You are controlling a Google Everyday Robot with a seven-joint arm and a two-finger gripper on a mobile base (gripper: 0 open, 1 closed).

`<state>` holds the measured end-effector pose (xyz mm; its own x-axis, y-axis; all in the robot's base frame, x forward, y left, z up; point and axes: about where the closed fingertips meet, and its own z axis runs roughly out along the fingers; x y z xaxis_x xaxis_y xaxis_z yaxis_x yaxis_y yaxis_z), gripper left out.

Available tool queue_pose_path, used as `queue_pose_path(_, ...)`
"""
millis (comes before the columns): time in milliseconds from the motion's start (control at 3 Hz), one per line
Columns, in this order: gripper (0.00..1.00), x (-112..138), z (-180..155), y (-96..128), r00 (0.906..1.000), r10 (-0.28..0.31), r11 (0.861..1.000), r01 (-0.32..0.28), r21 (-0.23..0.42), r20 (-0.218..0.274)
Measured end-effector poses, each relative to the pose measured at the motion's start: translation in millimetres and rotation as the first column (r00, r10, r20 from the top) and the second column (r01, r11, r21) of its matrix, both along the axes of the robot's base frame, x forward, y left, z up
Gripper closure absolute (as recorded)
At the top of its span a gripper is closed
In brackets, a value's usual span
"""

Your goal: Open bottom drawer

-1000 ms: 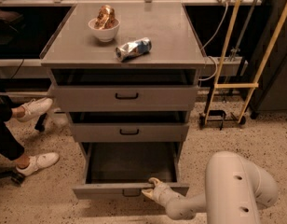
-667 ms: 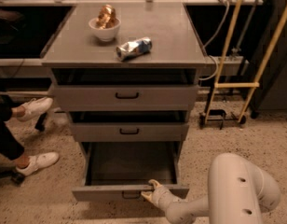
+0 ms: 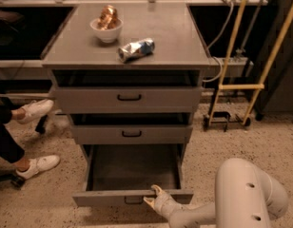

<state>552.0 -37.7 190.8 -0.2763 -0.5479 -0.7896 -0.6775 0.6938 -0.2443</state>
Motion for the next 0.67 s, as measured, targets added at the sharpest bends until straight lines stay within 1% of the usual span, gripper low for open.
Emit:
queue_pose_path(333, 1.00, -0.2, 2.5, 0.1, 1.0000, 0.000, 1.000, 0.000, 0.000, 0.000)
queue_pose_path(667, 1.00, -23.1, 1.3, 9.5, 0.9999, 0.012, 1.000, -0.013, 0.019, 0.009)
